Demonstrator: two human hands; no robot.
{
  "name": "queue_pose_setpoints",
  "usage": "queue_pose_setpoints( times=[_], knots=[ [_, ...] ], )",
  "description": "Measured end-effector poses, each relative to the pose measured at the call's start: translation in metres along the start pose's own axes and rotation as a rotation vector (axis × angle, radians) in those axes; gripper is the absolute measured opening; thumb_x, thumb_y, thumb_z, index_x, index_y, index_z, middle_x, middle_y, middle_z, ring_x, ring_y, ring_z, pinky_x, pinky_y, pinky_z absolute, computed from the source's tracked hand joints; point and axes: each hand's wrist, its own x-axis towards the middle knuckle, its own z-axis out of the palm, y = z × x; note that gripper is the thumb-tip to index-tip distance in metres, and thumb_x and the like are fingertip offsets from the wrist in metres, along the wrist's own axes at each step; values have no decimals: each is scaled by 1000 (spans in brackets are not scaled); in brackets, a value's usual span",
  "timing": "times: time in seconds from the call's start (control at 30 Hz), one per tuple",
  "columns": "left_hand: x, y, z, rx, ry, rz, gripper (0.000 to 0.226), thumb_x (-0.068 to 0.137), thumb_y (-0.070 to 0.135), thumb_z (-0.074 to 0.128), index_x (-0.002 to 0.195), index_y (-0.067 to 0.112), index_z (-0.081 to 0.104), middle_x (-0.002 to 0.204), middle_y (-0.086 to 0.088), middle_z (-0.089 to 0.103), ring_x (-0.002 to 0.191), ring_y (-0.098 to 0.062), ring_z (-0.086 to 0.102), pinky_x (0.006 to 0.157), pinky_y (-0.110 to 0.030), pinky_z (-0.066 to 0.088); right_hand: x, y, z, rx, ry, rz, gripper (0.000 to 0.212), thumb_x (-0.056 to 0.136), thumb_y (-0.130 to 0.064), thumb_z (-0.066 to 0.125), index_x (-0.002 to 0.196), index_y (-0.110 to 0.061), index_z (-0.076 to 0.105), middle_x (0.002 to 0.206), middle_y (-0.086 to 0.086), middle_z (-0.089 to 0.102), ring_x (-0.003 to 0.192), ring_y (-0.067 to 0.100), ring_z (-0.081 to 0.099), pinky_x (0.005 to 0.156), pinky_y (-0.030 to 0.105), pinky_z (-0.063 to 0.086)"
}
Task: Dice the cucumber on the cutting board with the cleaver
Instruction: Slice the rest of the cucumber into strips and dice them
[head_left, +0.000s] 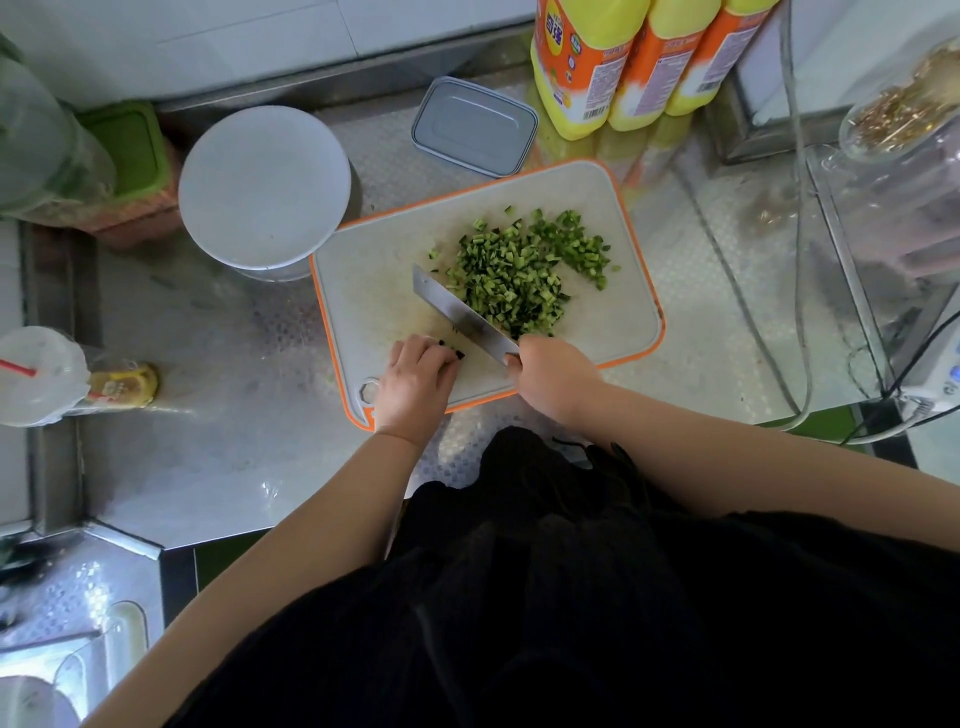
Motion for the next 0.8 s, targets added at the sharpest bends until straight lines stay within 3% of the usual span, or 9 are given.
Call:
queue_pose_setpoints(
  times=[0.1,0.23,0.37,0.53,0.63,0.8],
  knots=[
    [0,4,-3,0,9,-4,24,89,25,55,88,5,68,92,-10,59,85,-30,54,56,-31,45,-8,-3,-1,-44,24,-49,23,101,-29,38,86,-12,44,77,5,49,78,31,56,61,34,35],
    [0,3,0,2,21,-12,25,88,25,53,84,5,68,91,-10,60,87,-24,49,54,-34,48,-17,-12,2,-94,28,-89,25,101,-27,37,95,-7,50,85,11,57,81,33,58,61,34,36],
    [-1,-1,3,-31,19,-22,29,88,26,52,83,4,70,90,-8,62,87,-23,49,59,-37,50,-16,-15,3,-137,1,-68,21,99,-21,40,101,-4,52,96,15,61,88,35,59,63,34,37],
    [0,-1,4,-35,23,-25,27,88,25,55,82,5,71,88,-7,63,84,-26,53,60,-34,49,-10,-15,10,-169,-47,-33,13,96,-9,43,100,-4,54,92,12,62,85,32,61,61,32,38],
    [-1,-1,3,-18,41,1,24,88,23,57,82,5,71,87,-7,63,83,-22,50,61,-31,46,-8,-12,8,-126,-52,-46,20,100,-18,40,100,-5,55,86,9,58,85,29,60,63,33,39],
    [-2,3,-2,9,23,14,8,86,13,67,83,6,70,90,-8,60,86,-26,54,58,-27,40,-3,-4,-3,-9,21,19,31,101,-29,39,103,-2,55,97,16,62,92,34,59,68,34,40]
  ],
)
